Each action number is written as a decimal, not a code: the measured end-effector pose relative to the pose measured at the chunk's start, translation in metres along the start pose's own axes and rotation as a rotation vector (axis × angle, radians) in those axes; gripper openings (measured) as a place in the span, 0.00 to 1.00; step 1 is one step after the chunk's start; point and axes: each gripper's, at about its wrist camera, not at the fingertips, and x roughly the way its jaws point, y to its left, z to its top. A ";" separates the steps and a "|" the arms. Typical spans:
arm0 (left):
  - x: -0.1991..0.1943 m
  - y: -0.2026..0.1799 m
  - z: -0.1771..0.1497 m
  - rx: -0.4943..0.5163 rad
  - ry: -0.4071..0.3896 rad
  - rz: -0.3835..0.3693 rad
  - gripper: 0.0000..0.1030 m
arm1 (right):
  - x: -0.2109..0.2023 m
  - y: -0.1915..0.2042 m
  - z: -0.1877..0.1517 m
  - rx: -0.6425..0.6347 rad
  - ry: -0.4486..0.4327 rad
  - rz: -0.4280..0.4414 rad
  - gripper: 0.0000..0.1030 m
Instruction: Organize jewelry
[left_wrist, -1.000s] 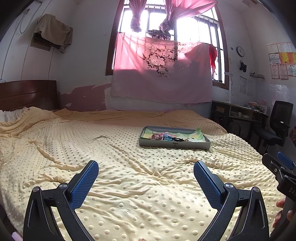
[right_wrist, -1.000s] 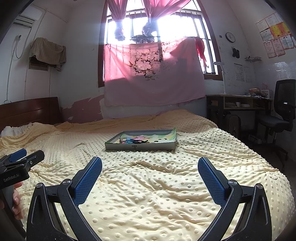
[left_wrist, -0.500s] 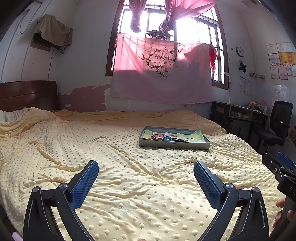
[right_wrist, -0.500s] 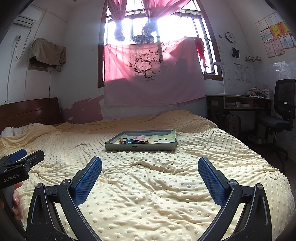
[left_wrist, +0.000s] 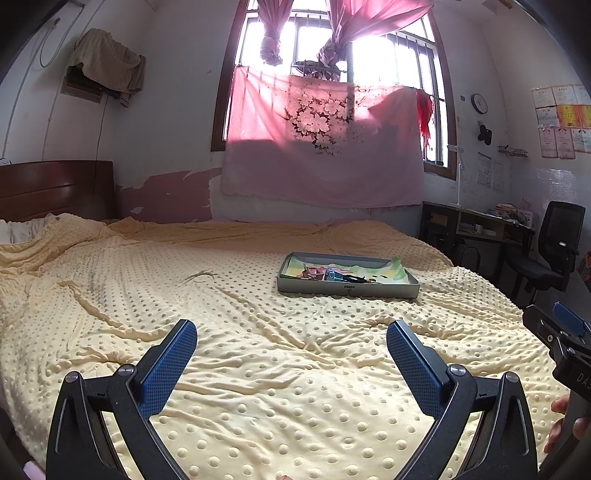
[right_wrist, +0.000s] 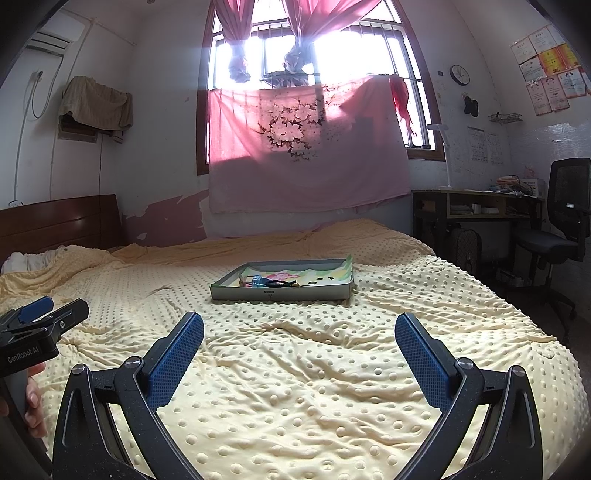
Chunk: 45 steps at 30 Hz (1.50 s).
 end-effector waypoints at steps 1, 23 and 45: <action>0.000 0.000 -0.001 0.001 -0.002 0.000 1.00 | 0.000 0.001 0.002 -0.001 -0.001 0.000 0.99; 0.002 -0.003 0.007 0.003 -0.004 -0.006 1.00 | -0.001 0.003 0.007 0.002 -0.003 0.003 0.99; 0.003 -0.008 0.009 0.025 -0.023 0.033 1.00 | 0.002 0.007 0.008 -0.002 -0.003 0.010 0.99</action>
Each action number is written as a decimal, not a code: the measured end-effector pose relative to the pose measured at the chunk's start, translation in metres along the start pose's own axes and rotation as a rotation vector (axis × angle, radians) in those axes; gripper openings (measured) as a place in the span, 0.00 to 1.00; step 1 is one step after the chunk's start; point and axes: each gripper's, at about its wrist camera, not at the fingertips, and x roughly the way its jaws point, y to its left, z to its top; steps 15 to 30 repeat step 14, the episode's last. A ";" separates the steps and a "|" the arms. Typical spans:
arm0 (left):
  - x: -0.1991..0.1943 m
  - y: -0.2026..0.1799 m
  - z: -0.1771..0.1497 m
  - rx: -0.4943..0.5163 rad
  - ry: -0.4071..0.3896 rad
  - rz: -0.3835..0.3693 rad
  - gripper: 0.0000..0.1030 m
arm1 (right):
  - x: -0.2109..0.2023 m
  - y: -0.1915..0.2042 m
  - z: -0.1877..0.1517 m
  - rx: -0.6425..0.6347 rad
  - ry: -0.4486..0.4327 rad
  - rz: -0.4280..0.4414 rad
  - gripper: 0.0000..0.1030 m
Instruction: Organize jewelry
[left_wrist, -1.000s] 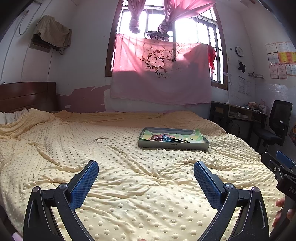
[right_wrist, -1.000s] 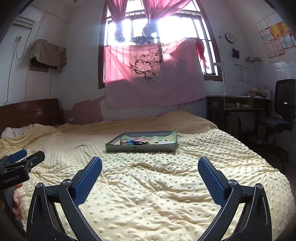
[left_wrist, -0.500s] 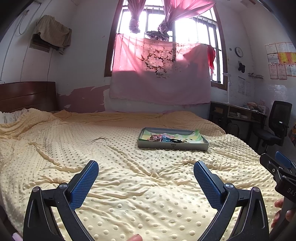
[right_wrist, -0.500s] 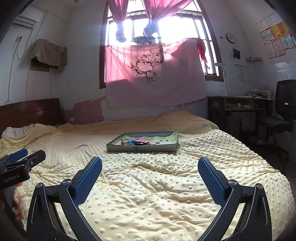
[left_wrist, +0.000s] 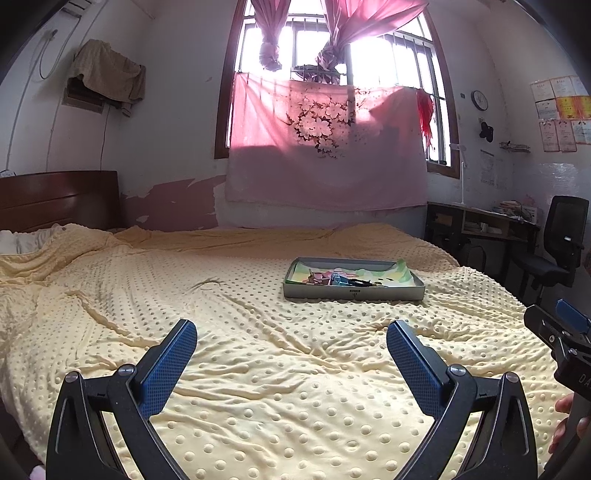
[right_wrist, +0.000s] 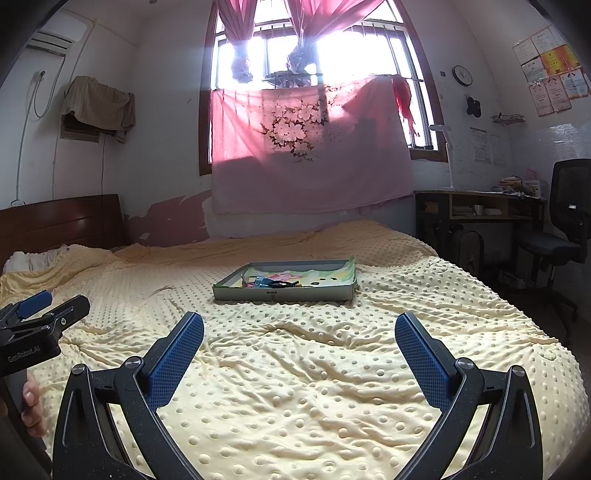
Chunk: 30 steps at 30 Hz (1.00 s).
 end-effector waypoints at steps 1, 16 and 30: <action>0.000 0.001 -0.001 -0.001 0.000 0.001 1.00 | 0.000 0.000 0.000 -0.001 0.000 0.000 0.99; 0.000 0.004 -0.007 -0.002 0.005 0.004 1.00 | 0.001 0.001 0.000 0.000 0.001 0.001 0.99; 0.000 0.004 -0.007 -0.002 0.005 0.004 1.00 | 0.001 0.001 0.000 0.000 0.001 0.001 0.99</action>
